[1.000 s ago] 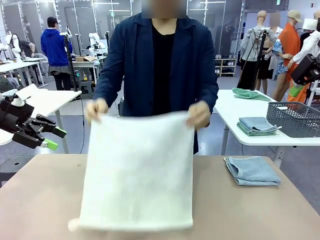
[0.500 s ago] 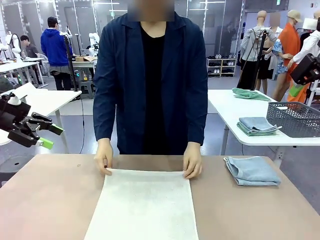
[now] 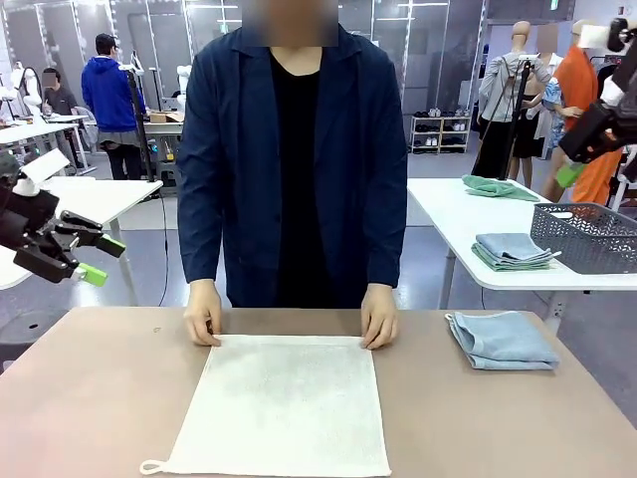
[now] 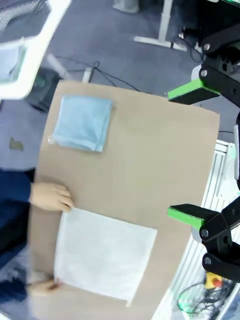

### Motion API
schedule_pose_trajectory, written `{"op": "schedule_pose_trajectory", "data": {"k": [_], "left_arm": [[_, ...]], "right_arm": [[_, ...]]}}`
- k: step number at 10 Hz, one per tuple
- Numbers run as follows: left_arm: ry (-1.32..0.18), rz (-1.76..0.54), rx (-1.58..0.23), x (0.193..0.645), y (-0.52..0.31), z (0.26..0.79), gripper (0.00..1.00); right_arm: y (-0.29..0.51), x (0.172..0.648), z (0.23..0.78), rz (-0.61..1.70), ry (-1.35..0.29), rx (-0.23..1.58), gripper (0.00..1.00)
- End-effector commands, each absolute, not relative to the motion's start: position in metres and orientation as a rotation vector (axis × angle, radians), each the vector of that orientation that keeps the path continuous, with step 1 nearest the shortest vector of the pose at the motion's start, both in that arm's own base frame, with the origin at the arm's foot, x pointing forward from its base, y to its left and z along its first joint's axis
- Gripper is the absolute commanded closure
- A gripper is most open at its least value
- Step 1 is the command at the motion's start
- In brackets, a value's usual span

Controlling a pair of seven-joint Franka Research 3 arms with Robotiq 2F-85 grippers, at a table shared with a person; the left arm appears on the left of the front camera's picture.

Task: Fold the towels and place them in the basket.
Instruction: When a person lays out a Towel with hook on the table, fold it in half twice.

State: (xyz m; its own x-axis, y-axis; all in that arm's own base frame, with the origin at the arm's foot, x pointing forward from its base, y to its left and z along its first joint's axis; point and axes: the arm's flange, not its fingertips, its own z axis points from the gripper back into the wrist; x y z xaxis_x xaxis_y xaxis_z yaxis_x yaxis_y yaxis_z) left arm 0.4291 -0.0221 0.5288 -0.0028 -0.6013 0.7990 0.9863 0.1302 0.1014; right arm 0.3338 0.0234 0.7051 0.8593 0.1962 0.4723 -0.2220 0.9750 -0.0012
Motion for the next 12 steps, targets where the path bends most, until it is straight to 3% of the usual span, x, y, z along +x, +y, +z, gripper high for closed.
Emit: {"op": "schedule_pose_trajectory", "data": {"k": [1, 5, 8, 10, 12], "left_arm": [[-0.733, -1.368, -0.402, 0.393, -0.053, 0.562, 0.00], [-0.543, -1.480, -0.097, 0.327, -0.108, 0.595, 0.00], [-0.399, -1.527, 0.111, 0.284, -0.145, 0.591, 0.00], [-0.359, -1.550, 0.162, 0.277, -0.154, 0.585, 0.00], [-0.416, -1.546, 0.122, 0.283, -0.148, 0.593, 0.00]], "right_arm": [[0.062, 0.312, 0.721, 0.448, -0.468, 0.048, 0.00], [0.128, 0.272, 0.701, 0.996, -0.210, 0.090, 0.00], [0.144, 0.255, 0.676, 1.226, -0.072, 0.021, 0.00], [0.148, 0.254, 0.667, 1.263, -0.076, -0.010, 0.00], [0.151, 0.251, 0.669, 1.204, -0.054, 0.056, 0.00]]}}
